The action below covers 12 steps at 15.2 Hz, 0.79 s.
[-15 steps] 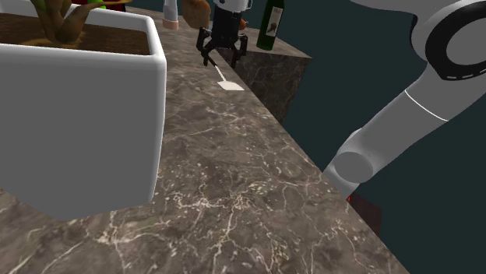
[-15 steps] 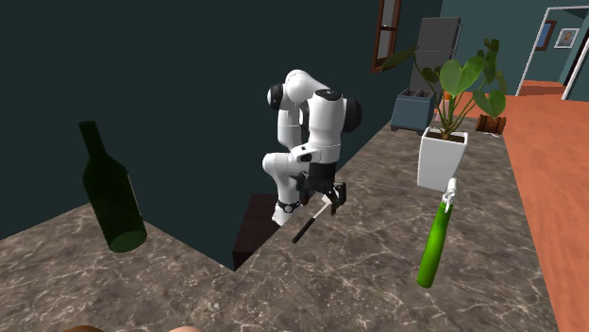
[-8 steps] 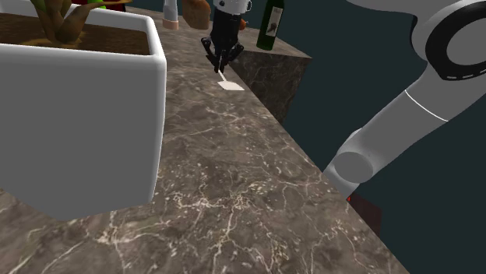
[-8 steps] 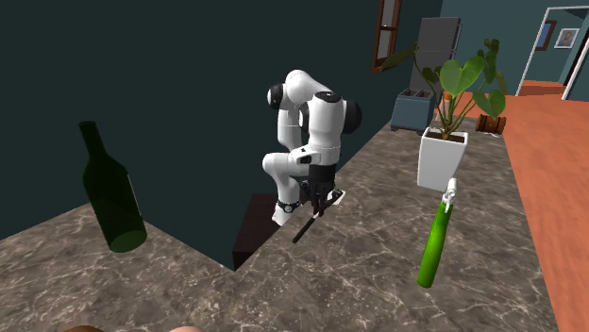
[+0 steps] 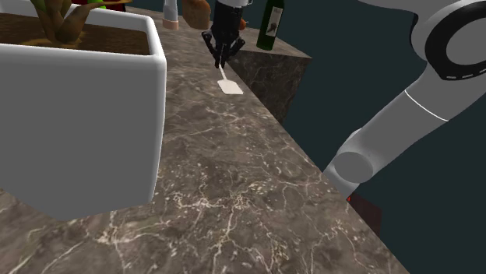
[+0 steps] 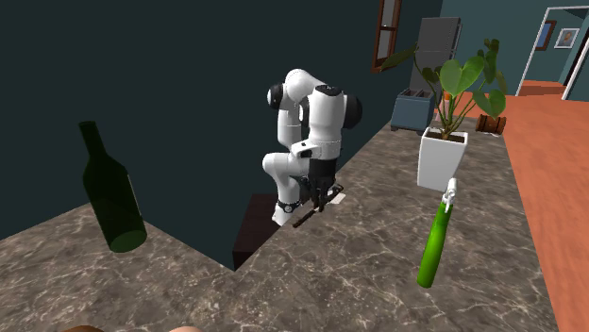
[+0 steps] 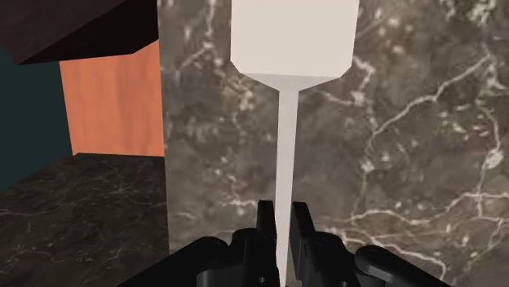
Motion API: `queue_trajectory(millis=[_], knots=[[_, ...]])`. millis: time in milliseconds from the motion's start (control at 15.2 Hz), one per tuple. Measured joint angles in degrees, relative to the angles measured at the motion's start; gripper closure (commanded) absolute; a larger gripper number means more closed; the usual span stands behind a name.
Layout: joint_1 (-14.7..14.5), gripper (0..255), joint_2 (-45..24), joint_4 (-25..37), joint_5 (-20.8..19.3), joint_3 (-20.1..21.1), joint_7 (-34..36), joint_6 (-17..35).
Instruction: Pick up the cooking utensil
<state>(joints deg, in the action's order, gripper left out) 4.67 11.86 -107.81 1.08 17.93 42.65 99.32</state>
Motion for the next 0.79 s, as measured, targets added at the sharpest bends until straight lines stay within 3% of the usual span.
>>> queue_trajectory(millis=[792], knots=[[0.2,255,-2.2,11.2,-0.7,0.1,0.2,-9.2]])
